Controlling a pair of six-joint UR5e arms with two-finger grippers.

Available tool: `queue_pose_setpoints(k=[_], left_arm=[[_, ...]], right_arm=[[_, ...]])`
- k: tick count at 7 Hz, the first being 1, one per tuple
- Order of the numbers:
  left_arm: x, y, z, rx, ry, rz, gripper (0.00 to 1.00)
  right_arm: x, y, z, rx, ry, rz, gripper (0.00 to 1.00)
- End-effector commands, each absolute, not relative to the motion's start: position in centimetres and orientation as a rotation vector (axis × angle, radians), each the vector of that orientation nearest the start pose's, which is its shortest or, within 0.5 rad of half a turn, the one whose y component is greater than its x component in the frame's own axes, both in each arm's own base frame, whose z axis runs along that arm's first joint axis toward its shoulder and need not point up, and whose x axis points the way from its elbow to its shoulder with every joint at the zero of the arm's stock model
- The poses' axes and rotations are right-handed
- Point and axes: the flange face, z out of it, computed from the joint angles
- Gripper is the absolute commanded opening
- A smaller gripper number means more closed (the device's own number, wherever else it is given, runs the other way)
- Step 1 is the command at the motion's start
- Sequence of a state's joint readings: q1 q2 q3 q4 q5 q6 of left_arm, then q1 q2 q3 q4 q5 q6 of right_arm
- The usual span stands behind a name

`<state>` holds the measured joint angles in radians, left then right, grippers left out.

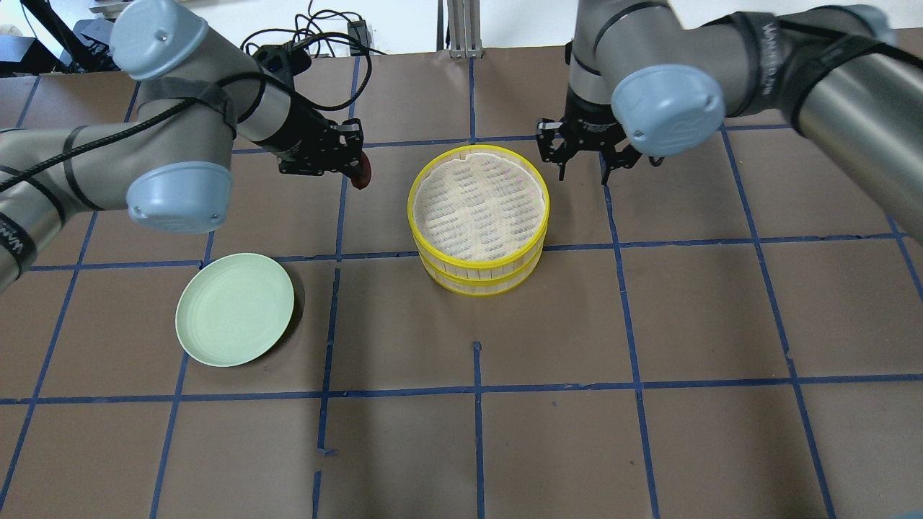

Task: Place buns in different layers of steamer
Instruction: 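Carry the brown bun over the steamer while the right gripper releases and withdraws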

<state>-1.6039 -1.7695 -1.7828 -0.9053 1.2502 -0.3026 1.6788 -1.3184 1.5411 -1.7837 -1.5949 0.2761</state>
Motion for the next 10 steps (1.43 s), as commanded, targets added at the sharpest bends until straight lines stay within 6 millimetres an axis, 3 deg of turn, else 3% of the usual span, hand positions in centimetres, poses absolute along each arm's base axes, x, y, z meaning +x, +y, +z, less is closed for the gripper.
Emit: queue_pose_setpoints(k=[1,2,3,4,5,6,8,10], left_arm=[[-24.9,-56.3,33.9,-0.64,3.494,-0.409,0.02],[-26.2,-56.3,33.4,-0.684,3.493,-0.38,0.22],[-26.3,-56.4,33.0,-0.675,3.492,-0.39,0.75],[-26.5,-56.4,33.0,-0.68,3.494,-0.386,0.93],[-26.5,-56.4,33.0,-0.681,3.494,-0.386,0.95],[-26.6,-56.3,33.0,-0.675,3.495,-0.386,0.95],[-28.0,-55.6,33.1,-0.633,3.494,-0.383,0.94],[-32.5,-52.7,32.4,-0.489,3.408,-0.416,0.94]], right_arm=[[12.7,-53.4,48.2,0.189,3.153,-0.006,0.65],[12.8,-51.1,51.2,0.171,3.147,0.069,0.65],[13.8,-49.3,53.1,0.14,3.146,0.029,0.66],[14.8,-49.4,52.9,0.111,3.112,0.036,0.69],[15.0,-49.1,53.0,0.129,3.099,0.03,0.73],[14.9,-48.9,52.6,0.13,3.116,0.041,0.99],[14.4,-49.2,52.5,0.127,3.114,0.019,1.0],[14.4,-49.3,52.4,0.124,3.114,0.017,1.0]])
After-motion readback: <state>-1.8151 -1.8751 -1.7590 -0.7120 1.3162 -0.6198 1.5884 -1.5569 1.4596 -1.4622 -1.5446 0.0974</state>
